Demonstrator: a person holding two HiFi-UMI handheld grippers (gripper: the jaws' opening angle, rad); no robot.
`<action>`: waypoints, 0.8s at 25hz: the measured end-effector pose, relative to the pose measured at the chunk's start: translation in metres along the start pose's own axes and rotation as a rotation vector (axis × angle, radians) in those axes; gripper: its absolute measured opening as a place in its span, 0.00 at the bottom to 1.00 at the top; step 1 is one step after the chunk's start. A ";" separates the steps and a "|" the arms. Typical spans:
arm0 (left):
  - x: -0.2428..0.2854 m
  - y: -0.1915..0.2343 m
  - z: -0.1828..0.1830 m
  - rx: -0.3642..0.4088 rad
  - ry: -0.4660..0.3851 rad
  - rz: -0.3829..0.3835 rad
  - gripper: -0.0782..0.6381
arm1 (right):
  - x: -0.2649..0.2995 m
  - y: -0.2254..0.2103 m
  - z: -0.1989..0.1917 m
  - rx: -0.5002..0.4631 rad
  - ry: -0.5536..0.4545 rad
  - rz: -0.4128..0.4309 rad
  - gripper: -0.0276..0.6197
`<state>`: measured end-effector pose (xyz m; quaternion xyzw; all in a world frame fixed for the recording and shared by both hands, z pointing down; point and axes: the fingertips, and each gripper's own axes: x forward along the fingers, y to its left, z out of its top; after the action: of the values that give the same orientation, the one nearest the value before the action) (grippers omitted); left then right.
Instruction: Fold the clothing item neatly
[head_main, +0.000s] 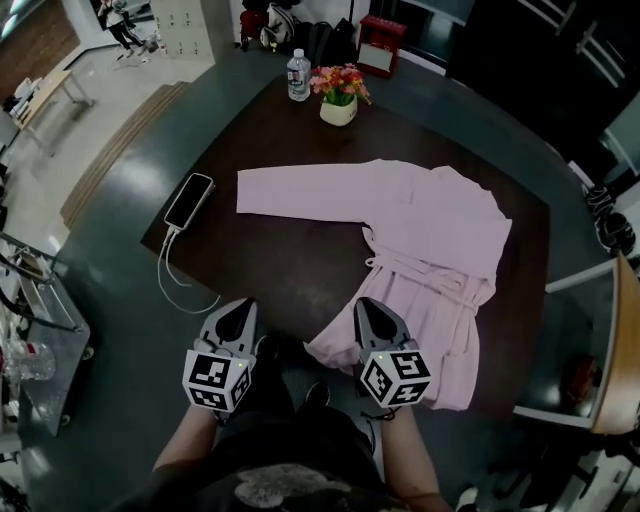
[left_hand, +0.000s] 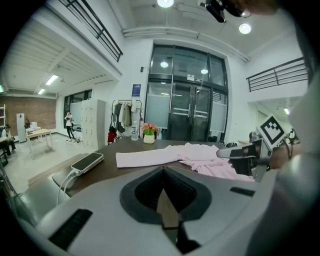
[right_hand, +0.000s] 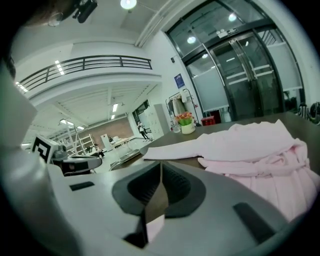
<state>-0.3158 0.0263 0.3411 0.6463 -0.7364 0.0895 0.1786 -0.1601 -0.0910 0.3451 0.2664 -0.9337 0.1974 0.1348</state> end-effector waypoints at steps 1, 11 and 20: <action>0.002 0.008 0.003 0.003 -0.005 0.001 0.12 | 0.003 0.006 0.006 0.001 -0.006 -0.009 0.05; 0.055 0.122 0.036 0.062 -0.023 -0.082 0.12 | 0.131 0.100 0.027 -0.104 0.023 -0.012 0.05; 0.100 0.222 0.042 0.043 0.000 -0.134 0.12 | 0.288 0.168 -0.003 -0.231 0.234 0.078 0.05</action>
<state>-0.5502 -0.0484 0.3619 0.6980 -0.6894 0.0931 0.1701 -0.4886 -0.0869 0.4003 0.1880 -0.9378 0.1237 0.2645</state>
